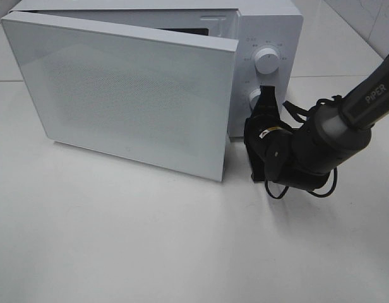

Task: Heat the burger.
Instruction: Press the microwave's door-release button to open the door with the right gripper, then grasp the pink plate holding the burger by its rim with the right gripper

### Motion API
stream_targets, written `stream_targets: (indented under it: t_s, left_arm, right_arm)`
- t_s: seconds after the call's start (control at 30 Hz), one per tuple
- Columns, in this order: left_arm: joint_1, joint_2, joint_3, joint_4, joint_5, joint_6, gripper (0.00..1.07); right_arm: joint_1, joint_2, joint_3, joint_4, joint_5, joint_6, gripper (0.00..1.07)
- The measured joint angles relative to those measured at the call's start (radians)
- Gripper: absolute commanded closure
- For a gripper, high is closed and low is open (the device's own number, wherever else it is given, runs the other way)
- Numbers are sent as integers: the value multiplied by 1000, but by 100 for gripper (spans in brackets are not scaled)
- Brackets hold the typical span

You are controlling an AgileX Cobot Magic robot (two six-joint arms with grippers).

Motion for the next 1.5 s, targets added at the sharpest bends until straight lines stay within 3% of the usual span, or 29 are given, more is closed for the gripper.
stream_targets:
  t_s: [0.47, 0.73, 1.2, 1.37, 1.5]
  left_arm:
    - [0, 0, 0, 0, 0, 0, 7]
    - [0, 0, 0, 0, 0, 0, 7]
    - [0, 0, 0, 0, 0, 0, 7]
    - [0, 0, 0, 0, 0, 0, 7]
    - [0, 0, 0, 0, 0, 0, 7]
  right_arm:
    - [-2, -22, 6, 10, 43, -22, 107]
    - [-13, -99, 66, -33, 99, -38, 107]
    - [-15, -268, 200, -161, 301, -128, 107]
    - [-17, -377, 207, -309, 526, -293, 107]
    - [-18, -418, 207, -350, 616, -377, 107]
